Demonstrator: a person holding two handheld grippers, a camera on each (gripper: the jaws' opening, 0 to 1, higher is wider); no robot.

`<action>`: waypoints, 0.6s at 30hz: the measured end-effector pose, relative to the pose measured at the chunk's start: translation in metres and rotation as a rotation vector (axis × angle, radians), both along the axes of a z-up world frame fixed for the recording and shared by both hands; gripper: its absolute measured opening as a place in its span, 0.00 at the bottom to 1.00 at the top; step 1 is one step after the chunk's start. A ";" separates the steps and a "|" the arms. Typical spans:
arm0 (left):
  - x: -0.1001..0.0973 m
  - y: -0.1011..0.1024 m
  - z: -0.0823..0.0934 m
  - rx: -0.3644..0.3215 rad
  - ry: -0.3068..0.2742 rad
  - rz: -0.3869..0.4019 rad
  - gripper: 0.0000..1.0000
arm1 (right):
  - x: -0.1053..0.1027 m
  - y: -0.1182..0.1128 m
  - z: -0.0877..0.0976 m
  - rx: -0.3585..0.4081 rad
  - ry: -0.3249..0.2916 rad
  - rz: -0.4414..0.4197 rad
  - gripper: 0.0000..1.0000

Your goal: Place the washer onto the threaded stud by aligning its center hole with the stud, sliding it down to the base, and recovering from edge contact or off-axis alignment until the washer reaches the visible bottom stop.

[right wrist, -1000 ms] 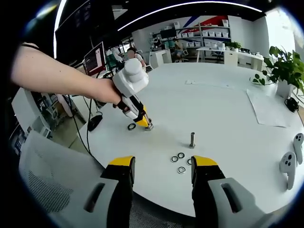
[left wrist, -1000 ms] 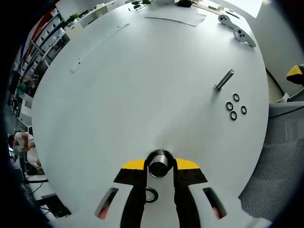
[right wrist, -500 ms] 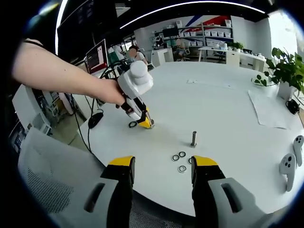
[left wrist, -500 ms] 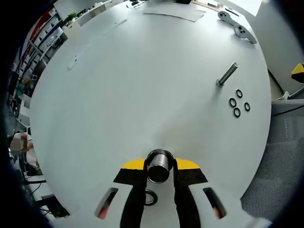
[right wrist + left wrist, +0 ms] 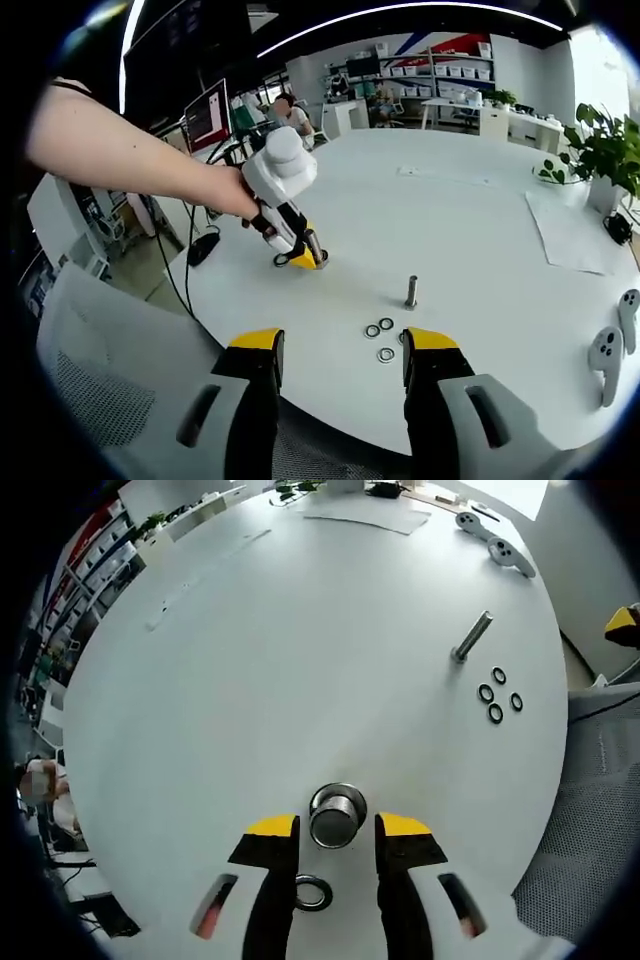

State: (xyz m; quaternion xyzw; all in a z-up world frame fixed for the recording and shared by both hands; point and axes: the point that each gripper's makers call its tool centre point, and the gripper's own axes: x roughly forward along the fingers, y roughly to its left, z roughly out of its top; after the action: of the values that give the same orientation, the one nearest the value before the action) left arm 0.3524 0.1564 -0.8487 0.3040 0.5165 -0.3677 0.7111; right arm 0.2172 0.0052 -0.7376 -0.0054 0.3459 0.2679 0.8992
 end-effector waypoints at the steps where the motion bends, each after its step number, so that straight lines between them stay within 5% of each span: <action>1: 0.001 0.002 0.000 0.001 0.000 0.004 0.29 | 0.000 0.000 0.000 -0.002 -0.002 0.002 0.50; 6: 0.001 0.021 0.001 0.017 0.007 0.036 0.29 | 0.001 -0.002 0.000 -0.003 -0.001 -0.004 0.50; 13: -0.007 0.046 -0.008 -0.018 0.069 0.197 0.28 | 0.001 -0.002 0.000 -0.003 0.001 -0.005 0.50; 18: -0.013 0.057 -0.016 0.011 0.071 0.194 0.30 | 0.000 -0.001 -0.001 -0.008 0.000 -0.001 0.50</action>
State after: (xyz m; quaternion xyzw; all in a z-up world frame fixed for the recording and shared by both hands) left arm 0.3396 0.2135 -0.8650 0.2433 0.5705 -0.3049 0.7227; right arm 0.2174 0.0041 -0.7382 -0.0087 0.3468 0.2660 0.8994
